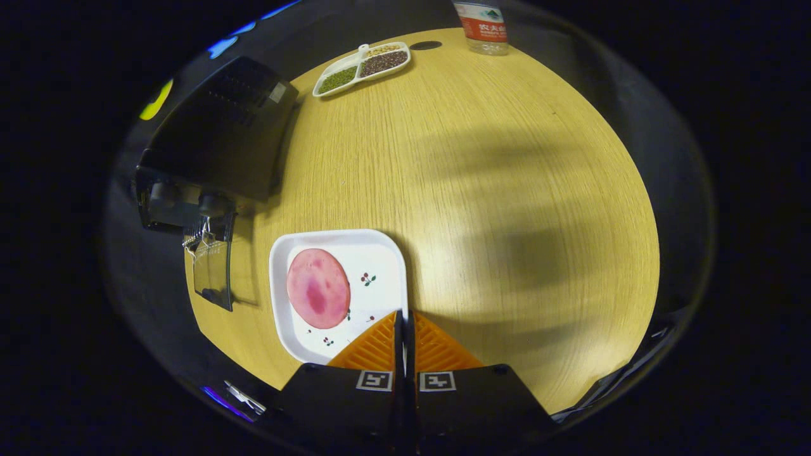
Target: Open the toaster oven, put the food inside, and close the toaster oven door.
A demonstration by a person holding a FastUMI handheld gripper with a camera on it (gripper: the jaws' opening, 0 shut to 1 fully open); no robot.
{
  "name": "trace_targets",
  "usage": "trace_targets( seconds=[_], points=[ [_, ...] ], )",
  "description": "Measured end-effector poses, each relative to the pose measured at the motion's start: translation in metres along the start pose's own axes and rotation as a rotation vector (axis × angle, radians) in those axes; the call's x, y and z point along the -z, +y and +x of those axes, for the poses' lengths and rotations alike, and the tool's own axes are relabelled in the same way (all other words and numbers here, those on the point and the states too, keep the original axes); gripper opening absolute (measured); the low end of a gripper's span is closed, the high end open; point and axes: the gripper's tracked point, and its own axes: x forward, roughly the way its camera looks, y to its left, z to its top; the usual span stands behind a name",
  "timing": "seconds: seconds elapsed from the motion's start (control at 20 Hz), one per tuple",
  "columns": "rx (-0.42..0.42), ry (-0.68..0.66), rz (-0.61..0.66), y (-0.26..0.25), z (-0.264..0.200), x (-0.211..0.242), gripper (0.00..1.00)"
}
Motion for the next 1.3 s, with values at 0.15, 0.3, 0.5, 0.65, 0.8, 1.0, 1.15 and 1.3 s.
trace_targets(
  seconds=[0.15, 0.3, 0.5, 0.65, 0.8, 1.0, 1.15, 1.3],
  points=[
    [-0.021, -0.029, 0.062, 0.004, -0.006, 0.014, 0.02],
    [-0.032, -0.062, 0.131, 0.007, -0.019, 0.025, 0.02],
    [-0.071, -0.122, 0.207, 0.022, -0.038, 0.045, 0.02],
    [-0.100, -0.161, 0.242, 0.036, -0.053, 0.065, 0.02],
    [-0.166, -0.201, 0.305, 0.053, -0.071, 0.086, 0.02],
    [-0.227, -0.254, 0.377, 0.063, -0.093, 0.107, 0.02],
    [-0.255, -0.295, 0.388, 0.080, -0.105, 0.124, 0.02],
    [-0.298, -0.298, 0.403, 0.109, -0.113, 0.147, 0.02]
  ],
)
